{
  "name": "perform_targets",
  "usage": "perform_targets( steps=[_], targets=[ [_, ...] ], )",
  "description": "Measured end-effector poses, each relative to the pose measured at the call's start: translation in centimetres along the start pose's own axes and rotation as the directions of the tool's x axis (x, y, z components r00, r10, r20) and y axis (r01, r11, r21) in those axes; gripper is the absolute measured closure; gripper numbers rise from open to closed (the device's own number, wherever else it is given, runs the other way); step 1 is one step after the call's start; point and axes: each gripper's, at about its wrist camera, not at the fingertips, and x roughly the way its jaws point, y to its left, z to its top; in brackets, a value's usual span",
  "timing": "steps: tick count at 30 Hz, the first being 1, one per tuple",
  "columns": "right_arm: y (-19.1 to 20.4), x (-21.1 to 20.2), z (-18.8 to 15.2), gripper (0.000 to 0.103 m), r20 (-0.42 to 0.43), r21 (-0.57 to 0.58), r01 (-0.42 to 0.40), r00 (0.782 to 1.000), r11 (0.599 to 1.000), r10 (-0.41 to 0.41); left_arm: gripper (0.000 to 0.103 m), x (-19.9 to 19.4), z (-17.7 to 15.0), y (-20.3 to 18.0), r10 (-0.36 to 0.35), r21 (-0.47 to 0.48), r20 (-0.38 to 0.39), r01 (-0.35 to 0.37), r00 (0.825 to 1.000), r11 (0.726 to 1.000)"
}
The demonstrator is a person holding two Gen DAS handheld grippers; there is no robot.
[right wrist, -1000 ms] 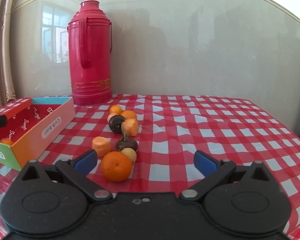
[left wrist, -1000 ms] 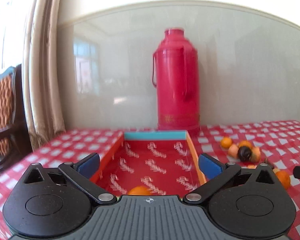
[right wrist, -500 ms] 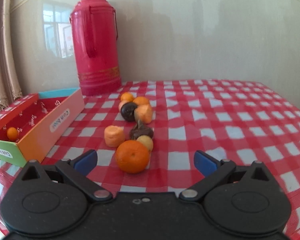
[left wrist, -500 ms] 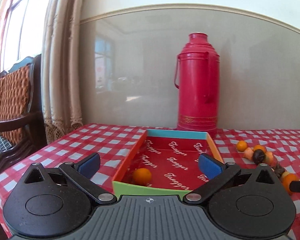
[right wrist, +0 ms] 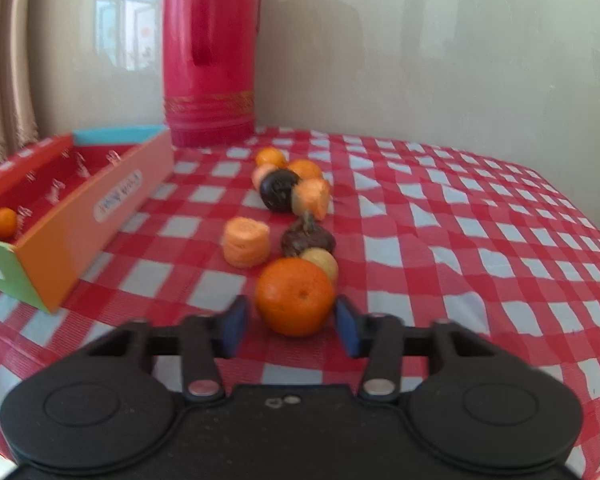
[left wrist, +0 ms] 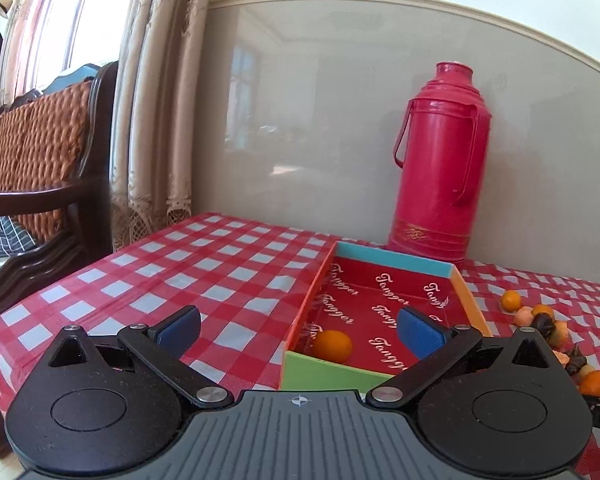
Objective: Organize fruits
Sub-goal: 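Close the right gripper on the large orange and lift it, then carry the large orange with the right gripper into the box and release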
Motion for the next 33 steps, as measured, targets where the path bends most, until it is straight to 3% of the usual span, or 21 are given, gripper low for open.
perform_targets(
  steps=[3,7,14,20,29,30,31,32,33],
  targets=[
    [0.2,-0.2,0.1,0.071,0.019,0.0,0.005,1.0,1.0,-0.005,0.0,0.0,-0.1,0.5,0.004,-0.007,0.006,-0.004,1.0,1.0],
    [1.2,-1.7,0.6,0.071,0.117,-0.022,-0.001,0.993,1.0,0.003,0.0,-0.3,0.0,1.2,-0.001,-0.023,0.026,0.002,1.0,1.0],
    [4.5,-2.8,1.7,0.071,0.191,-0.037,-0.094,0.977,0.995,0.099,0.0,-0.3,-0.6,2.2,0.027,0.039,0.02,-0.027,0.999,0.999],
    [8.3,-3.5,2.4,0.071,0.235,-0.064,-0.185,0.952,0.981,0.195,0.0,-0.3,-0.9,4.1,0.055,0.056,0.008,-0.055,0.998,0.997],
    [13.4,-3.1,2.6,0.069,0.236,-0.124,-0.274,0.926,0.954,0.296,0.0,-0.5,-1.1,5.9,0.091,0.076,0.007,-0.092,0.996,0.993],
    [13.8,-2.9,2.6,0.058,0.233,-0.125,-0.275,0.926,0.953,0.298,0.0,-0.6,-1.1,6.0,0.093,0.076,0.007,-0.093,0.996,0.993],
    [13.9,-3.0,2.4,0.024,0.247,-0.119,-0.27,0.924,0.956,0.291,0.0,-0.6,-1.1,6.1,0.092,0.074,0.007,-0.092,0.996,0.993],
    [14.0,-3.3,2.4,0.009,0.275,-0.112,-0.266,0.918,0.958,0.287,0.0,-0.6,-1.1,6.2,0.092,0.072,0.007,-0.092,0.996,0.993],
    [13.9,-3.8,2.3,0.006,0.303,-0.112,-0.271,0.907,0.956,0.293,0.0,-0.7,-1.0,6.2,0.093,0.07,0.008,-0.093,0.996,0.993]
  ],
)
